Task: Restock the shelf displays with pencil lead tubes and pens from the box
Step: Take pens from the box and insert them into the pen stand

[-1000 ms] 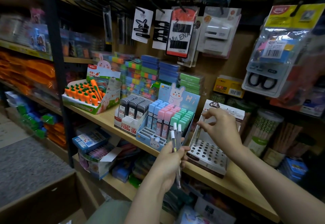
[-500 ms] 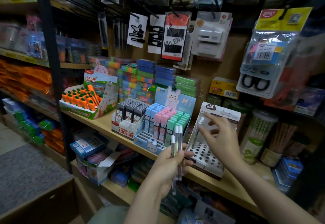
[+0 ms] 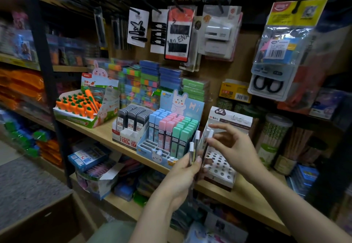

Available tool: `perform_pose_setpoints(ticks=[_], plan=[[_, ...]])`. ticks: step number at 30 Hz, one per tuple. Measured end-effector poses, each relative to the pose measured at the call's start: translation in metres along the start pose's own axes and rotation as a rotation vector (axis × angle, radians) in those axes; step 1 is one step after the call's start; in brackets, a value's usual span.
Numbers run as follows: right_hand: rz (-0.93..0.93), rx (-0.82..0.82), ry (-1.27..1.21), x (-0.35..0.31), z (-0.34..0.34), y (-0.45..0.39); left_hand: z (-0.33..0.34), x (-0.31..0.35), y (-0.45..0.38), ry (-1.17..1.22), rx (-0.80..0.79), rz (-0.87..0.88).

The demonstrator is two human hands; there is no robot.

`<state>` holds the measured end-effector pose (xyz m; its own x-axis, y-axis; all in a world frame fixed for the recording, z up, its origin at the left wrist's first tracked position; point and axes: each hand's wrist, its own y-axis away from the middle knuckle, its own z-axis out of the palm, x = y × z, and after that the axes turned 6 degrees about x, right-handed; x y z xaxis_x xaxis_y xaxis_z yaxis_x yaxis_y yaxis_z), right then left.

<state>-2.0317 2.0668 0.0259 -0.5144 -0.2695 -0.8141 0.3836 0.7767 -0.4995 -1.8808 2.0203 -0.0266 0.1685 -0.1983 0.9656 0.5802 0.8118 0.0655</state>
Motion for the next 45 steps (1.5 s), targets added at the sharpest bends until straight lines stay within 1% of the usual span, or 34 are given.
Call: perform_pose_setpoints(ticks=[2, 4, 9, 11, 13, 15, 18, 19, 21, 22, 24, 28, 31, 37, 40, 45], plan=[[0.007, 0.046, -0.052, -0.003, -0.007, -0.005, -0.001, -0.001, -0.004, -0.021, 0.118, 0.020], [0.022, 0.059, -0.100, -0.004, -0.013, -0.009, -0.003, -0.002, -0.006, -0.053, 0.167, 0.031], [0.094, 0.012, -0.237, -0.002, -0.011, -0.012, -0.003, -0.004, -0.007, -0.125, 0.115, 0.046], [0.102, 0.000, -0.276, -0.001, -0.008, -0.011, -0.002, -0.005, -0.007, -0.135, 0.079, 0.063], [0.105, -0.010, -0.294, -0.001, -0.004, -0.009, -0.001, -0.006, -0.009, -0.154, 0.080, 0.089], [0.089, 0.022, -0.246, -0.002, -0.001, -0.007, -0.001, -0.006, -0.010, -0.149, 0.092, 0.093], [0.016, 0.139, -0.130, -0.005, -0.009, -0.012, -0.001, -0.007, -0.011, -0.126, 0.123, 0.081], [-0.004, 0.181, -0.115, -0.006, -0.014, -0.016, -0.002, -0.008, -0.013, -0.183, 0.173, 0.106], [-0.067, 0.244, -0.043, -0.004, -0.026, -0.025, -0.003, -0.011, -0.017, -0.410, 0.296, 0.187], [-0.098, 0.256, 0.019, -0.001, -0.029, -0.027, -0.003, -0.013, -0.019, -0.498, 0.339, 0.219], [-0.123, 0.252, 0.113, 0.008, -0.027, -0.028, -0.002, -0.017, -0.022, -0.572, 0.383, 0.243], [-0.186, 0.279, 0.228, 0.026, -0.012, -0.028, 0.000, -0.024, -0.026, -0.612, 0.446, 0.197], [-0.198, 0.265, 0.281, 0.036, -0.007, -0.029, 0.002, -0.025, -0.027, -0.646, 0.503, 0.157], [-0.134, 0.283, 0.206, 0.044, -0.011, -0.029, 0.011, -0.029, -0.024, -0.790, 0.592, 0.183], [-0.150, 0.263, 0.182, 0.044, -0.012, -0.022, 0.015, -0.032, -0.023, -0.847, 0.636, 0.164], [-0.168, 0.237, 0.174, 0.041, -0.006, -0.018, 0.012, -0.034, -0.020, -0.767, 0.684, 0.107]])
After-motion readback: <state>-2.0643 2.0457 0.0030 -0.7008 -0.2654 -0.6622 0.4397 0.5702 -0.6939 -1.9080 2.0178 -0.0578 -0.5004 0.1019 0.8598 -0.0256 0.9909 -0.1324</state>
